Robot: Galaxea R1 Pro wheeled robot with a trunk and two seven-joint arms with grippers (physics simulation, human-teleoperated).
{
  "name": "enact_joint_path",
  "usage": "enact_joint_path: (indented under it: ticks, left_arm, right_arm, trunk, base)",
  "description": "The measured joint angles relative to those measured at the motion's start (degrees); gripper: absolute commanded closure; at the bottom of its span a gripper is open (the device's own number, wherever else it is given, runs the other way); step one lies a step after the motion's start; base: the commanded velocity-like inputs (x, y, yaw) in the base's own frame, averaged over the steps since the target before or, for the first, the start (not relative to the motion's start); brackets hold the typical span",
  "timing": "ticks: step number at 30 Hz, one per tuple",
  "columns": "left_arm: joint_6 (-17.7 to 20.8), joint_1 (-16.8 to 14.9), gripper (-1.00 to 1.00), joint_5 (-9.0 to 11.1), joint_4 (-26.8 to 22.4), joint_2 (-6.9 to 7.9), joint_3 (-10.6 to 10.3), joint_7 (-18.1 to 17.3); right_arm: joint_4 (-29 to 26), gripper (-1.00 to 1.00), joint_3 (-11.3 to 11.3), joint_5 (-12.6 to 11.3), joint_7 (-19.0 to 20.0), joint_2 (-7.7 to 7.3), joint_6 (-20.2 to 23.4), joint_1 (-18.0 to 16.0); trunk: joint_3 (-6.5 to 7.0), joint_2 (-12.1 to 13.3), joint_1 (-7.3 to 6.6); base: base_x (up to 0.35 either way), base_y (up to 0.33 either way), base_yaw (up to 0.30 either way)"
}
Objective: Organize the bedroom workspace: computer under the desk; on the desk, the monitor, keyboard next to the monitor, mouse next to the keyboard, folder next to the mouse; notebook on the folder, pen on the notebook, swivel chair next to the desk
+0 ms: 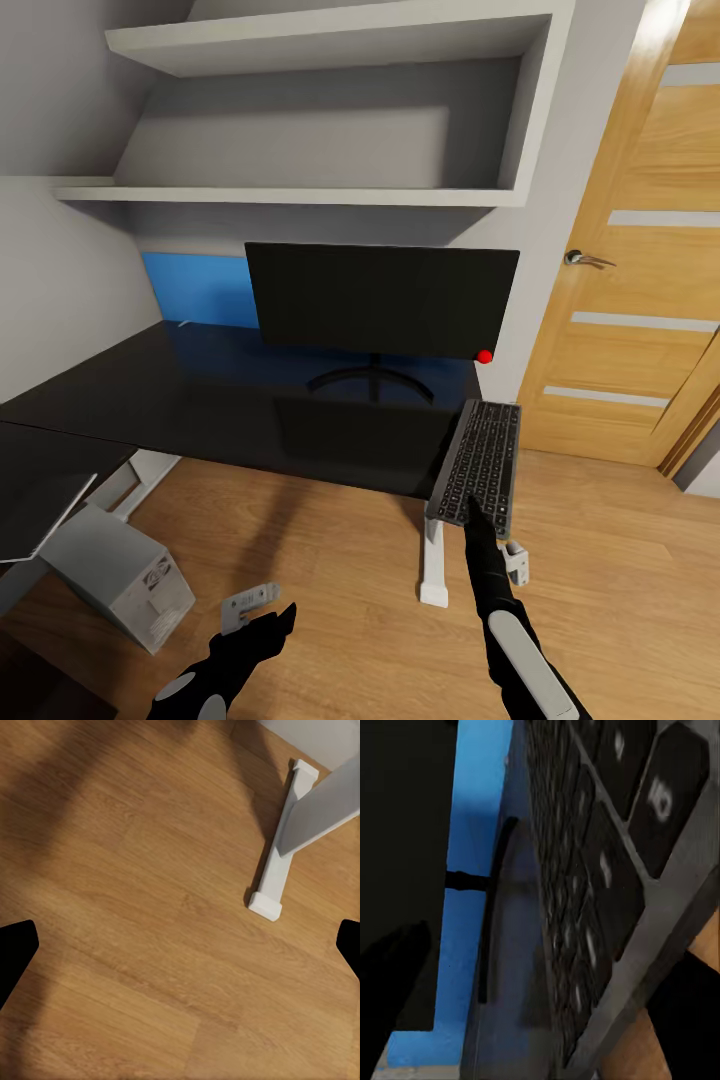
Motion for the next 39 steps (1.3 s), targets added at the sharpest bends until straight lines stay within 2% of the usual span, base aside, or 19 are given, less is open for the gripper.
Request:
enact_joint_path:
  ticks: [39]
  left_arm:
    - [0.0, 0.0, -1.0, 0.02, 0.09, -0.02, 0.0, 0.0]
  right_arm:
    - [0.07, -1.0, 0.05, 0.09, -0.06, -0.04, 0.09, 0.0]
  trunk:
    - [0.0, 0.0, 0.0]
  base:
    - [0.0, 0.0, 0.0]
